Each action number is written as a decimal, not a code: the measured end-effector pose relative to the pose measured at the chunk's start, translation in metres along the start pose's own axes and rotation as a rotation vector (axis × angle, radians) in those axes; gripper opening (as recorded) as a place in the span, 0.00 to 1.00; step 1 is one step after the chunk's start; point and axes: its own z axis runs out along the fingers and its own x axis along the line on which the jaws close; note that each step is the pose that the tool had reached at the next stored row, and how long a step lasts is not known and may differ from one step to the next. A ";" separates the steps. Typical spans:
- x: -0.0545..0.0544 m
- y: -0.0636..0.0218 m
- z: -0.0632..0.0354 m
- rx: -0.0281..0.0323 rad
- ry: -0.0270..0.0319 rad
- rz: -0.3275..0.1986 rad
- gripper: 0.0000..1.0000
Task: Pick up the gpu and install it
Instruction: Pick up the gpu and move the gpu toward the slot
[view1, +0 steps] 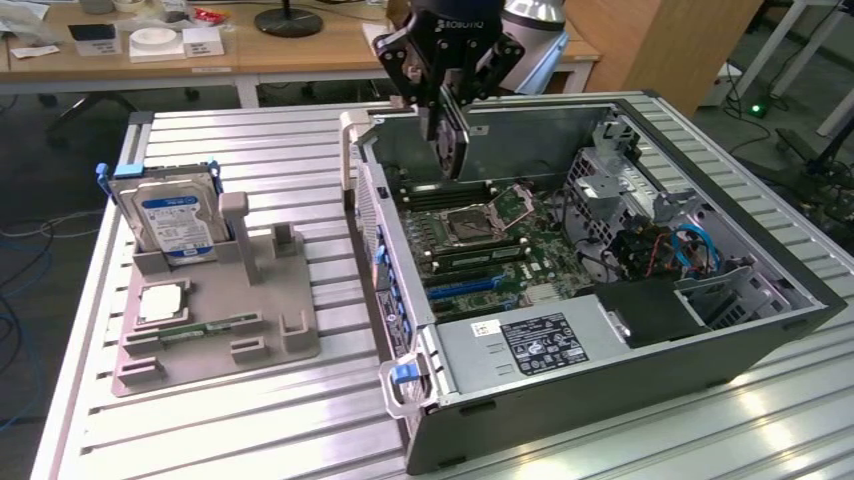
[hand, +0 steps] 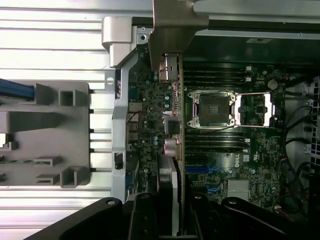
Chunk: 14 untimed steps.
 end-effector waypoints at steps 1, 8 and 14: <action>-0.001 0.0000 0.0000 0.0001 0.0000 0.000 0.28; -0.009 0.0001 0.0003 0.0000 -0.0001 0.000 0.28; -0.017 0.0001 0.0004 0.0000 -0.0002 0.000 0.28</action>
